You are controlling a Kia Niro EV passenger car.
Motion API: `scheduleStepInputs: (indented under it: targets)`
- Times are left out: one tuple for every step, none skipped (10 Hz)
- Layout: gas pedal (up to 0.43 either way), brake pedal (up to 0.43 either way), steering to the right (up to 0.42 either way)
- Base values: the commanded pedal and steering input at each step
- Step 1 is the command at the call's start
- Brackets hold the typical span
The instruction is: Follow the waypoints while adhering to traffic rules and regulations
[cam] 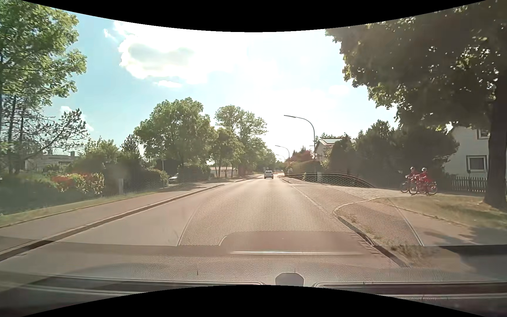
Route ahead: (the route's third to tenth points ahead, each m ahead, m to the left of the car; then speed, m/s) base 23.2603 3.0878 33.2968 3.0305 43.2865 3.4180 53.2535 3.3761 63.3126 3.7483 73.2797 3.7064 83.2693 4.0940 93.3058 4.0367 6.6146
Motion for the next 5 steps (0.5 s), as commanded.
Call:
scheduleStepInputs:
  targets:
    - [0.0, 0.067, 0.0]
    - [0.0, 0.006, 0.0]
    - [0.0, 0.006, 0.0]
    - [0.0, 0.006, 0.0]
    - [0.0, 0.006, 0.0]
